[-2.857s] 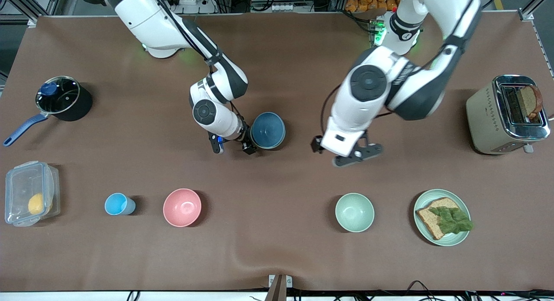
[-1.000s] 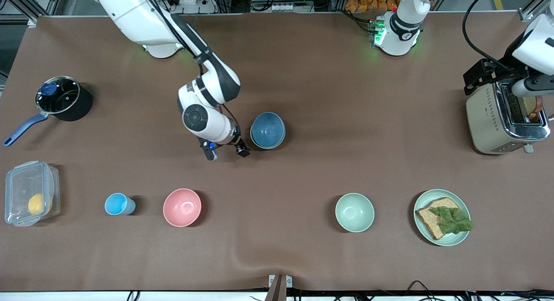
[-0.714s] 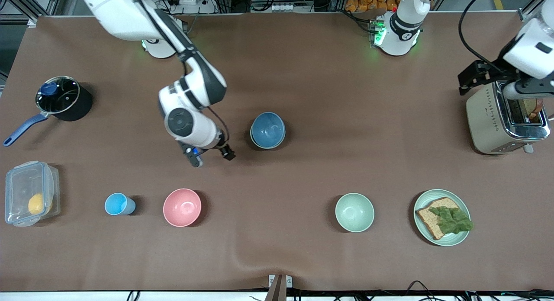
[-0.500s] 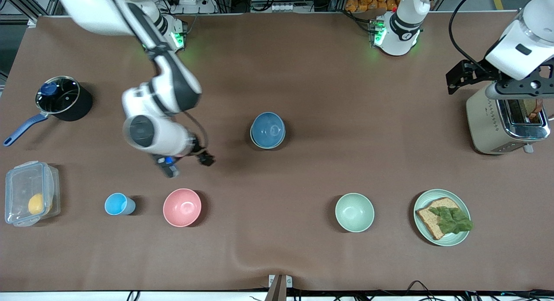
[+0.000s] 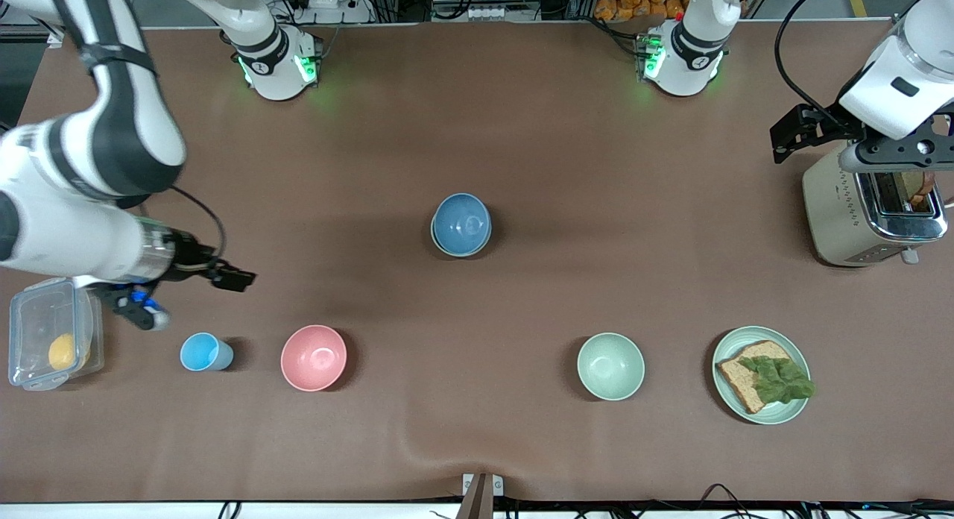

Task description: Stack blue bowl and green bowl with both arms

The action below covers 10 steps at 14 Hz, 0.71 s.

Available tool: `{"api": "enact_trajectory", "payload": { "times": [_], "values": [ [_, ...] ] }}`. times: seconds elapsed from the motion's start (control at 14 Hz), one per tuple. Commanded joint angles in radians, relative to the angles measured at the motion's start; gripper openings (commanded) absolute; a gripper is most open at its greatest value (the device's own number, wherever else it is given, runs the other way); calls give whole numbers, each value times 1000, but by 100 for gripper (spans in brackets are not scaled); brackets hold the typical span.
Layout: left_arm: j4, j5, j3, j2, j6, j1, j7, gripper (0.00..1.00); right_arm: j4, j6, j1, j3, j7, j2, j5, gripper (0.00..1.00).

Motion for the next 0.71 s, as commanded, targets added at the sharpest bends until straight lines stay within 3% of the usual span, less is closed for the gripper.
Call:
{"api": "enact_trajectory", "payload": {
  "times": [0.0, 0.07, 0.36, 0.64],
  "values": [
    [21, -19, -1, 5, -21, 8, 17, 100, 14, -27, -68, 11, -202, -41, -77, 100],
    [21, -18, -1, 5, -21, 8, 17, 100, 10, -27, -92, 5, -310, -70, -91, 100],
    [21, -18, 0, 4, -21, 11, 18, 100, -4, -27, -79, -161, -664, -175, -90, 100],
    [21, -19, 6, -2, -21, 11, 20, 100, -98, -20, -68, -190, -661, -337, -87, 100]
  ]
}}
